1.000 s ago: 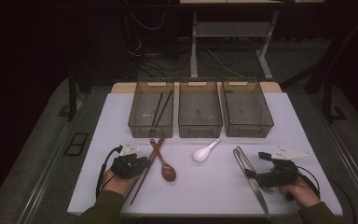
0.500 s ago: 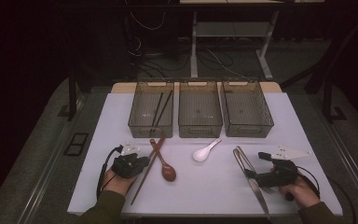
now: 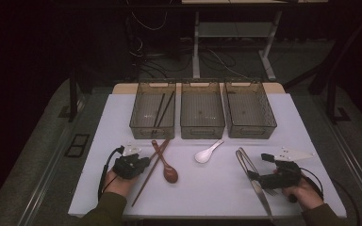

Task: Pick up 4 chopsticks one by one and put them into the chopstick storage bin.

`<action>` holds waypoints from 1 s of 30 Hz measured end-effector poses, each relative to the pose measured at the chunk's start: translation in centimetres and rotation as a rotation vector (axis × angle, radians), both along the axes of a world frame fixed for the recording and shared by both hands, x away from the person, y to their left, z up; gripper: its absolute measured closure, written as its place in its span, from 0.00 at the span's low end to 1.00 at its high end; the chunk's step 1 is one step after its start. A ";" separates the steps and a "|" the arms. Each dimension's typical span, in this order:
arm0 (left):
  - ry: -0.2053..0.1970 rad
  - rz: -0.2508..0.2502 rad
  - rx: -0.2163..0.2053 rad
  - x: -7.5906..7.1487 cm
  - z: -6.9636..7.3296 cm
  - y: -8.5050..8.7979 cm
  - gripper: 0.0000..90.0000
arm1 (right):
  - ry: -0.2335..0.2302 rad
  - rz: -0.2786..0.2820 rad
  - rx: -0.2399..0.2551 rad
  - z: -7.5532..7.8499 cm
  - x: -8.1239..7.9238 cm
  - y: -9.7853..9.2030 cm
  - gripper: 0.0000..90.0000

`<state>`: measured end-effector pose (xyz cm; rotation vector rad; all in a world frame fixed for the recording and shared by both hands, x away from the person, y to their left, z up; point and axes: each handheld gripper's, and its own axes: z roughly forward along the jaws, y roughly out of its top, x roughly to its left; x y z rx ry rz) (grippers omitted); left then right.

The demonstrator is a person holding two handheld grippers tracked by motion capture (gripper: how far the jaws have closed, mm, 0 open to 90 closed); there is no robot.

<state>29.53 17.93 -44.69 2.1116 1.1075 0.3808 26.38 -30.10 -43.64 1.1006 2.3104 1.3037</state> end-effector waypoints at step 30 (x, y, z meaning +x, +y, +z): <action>-0.060 -0.022 -0.032 -0.4 1.3 0.5 0.93 | 0.003 0.002 -0.002 0.0 0.0 0.0 0.11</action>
